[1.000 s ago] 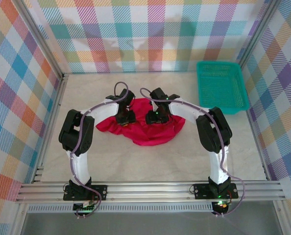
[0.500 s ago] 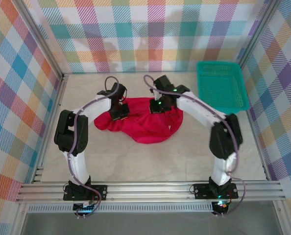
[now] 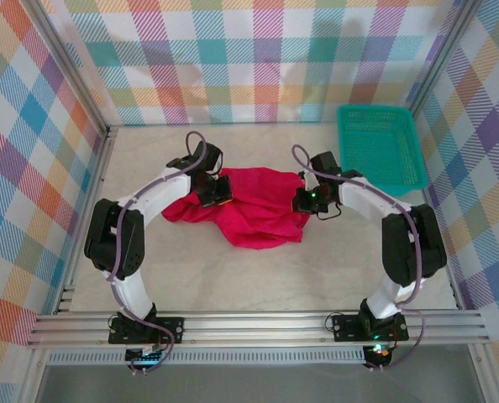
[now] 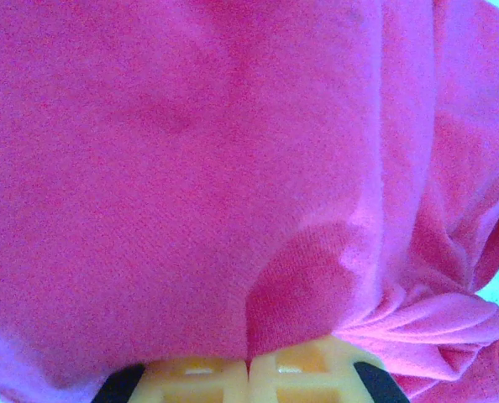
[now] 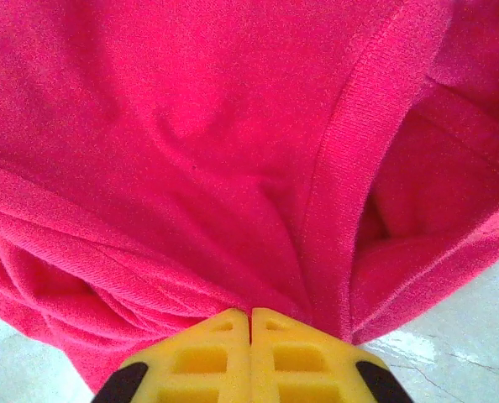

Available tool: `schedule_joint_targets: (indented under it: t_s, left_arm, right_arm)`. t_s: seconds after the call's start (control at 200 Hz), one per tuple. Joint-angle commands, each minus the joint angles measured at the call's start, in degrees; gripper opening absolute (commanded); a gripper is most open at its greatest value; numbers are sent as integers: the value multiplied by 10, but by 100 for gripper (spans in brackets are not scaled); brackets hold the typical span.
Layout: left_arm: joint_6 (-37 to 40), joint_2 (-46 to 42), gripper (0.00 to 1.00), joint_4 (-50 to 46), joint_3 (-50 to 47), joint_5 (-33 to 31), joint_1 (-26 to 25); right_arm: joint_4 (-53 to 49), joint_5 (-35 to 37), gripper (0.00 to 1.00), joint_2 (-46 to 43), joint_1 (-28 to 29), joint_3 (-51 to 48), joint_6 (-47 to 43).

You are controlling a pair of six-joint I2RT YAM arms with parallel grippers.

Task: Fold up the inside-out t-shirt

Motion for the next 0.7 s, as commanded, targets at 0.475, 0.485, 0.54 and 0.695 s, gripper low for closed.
schedule_joint_targets:
  t_s: [0.475,0.485,0.54,0.695]
  left_arm:
    - [-25,-25,0,-31,59,-35,3]
    - [-24,-26,0,-31,59,-35,3]
    - [-25,-33,0,-32,59,-36,3]
    - [-24,-50,0,-38,55,-37,4]
  right_arm:
    - [28,14,45,94,163,143,73]
    - [28,15,45,100,163,146,73]
    - [25,27,48,128,163,169,71]
    - [7,76,40,195,157,247,64]
